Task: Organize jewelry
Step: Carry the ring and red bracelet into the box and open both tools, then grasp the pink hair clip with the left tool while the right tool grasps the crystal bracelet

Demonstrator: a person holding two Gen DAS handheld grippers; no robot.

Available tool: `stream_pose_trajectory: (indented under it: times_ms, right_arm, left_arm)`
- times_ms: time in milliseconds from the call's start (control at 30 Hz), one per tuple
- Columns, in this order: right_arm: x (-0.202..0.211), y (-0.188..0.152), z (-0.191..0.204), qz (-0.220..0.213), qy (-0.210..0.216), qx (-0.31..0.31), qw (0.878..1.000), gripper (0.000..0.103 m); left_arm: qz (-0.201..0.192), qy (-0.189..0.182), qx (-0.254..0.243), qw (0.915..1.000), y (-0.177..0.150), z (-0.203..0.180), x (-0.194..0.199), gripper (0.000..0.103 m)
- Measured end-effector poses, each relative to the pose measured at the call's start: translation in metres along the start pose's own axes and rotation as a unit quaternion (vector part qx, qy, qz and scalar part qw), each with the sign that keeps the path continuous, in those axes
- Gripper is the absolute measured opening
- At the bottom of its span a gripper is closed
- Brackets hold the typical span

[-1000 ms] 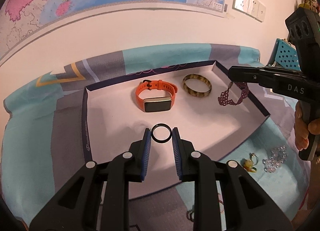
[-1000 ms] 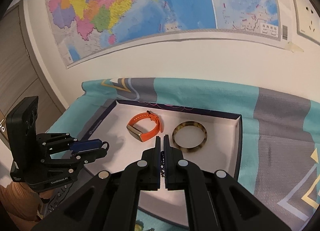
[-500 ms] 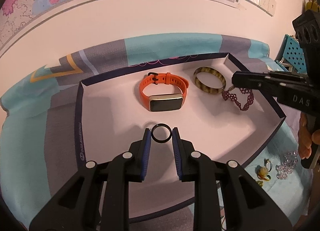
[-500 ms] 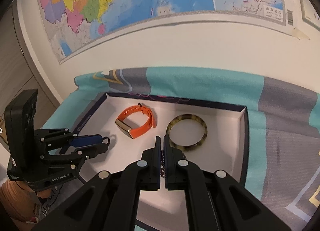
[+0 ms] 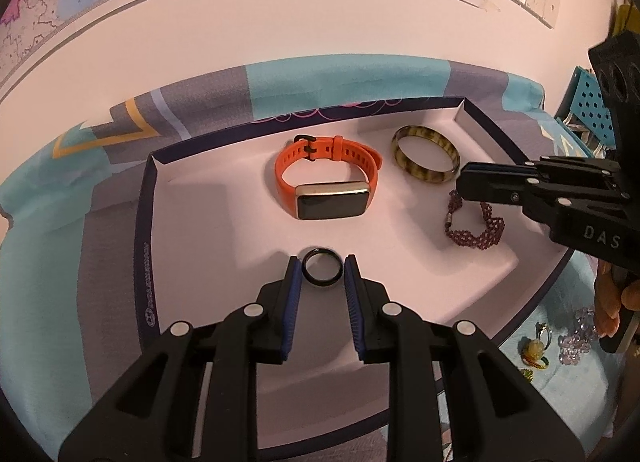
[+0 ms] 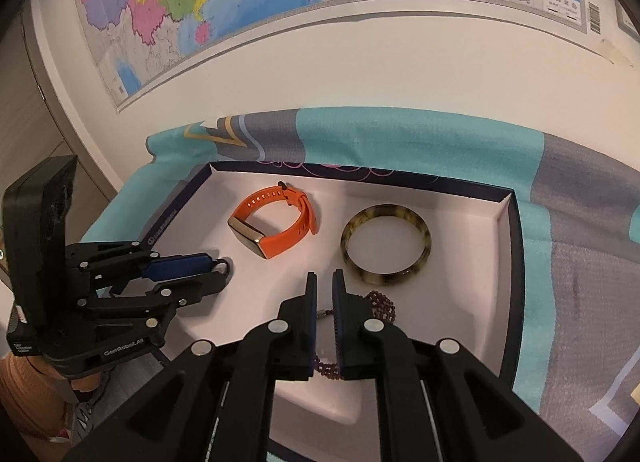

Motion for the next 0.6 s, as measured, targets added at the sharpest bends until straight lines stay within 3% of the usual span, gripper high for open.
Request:
stream_pose_trajectory:
  times_ms: [200,400,600]
  right_arm:
    - [0.023,-0.005,0.004,-0.015,0.009,-0.001,1.0,0.018]
    - [0.059,-0.024,0.011,-0.029,0.027,0.015,0.999,0.027]
    - [0.078,-0.06,0.009,-0.018,0.029,0.021,0.999,0.031]
  left_arm:
    - [-0.026,0.003,0.009,0.9996,0.001,0.003,0.016,0.039]
    - [-0.071,0.029,-0.003,0.997,-0.004,0.002,0.061,0.045]
    - [-0.09,0.013,-0.002,0.9958,-0.028,-0.007,0.094,0.049]
Point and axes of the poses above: each gripper's, at about its wrist camera, not at the fingertips, and x roughly against the way its jaws point, z to its left, y to its top, the point moved 6 cm from there along -x, roughly the way its jaws point, and after that the axes turned 9 degrees about -x, right-handed, at the moved point
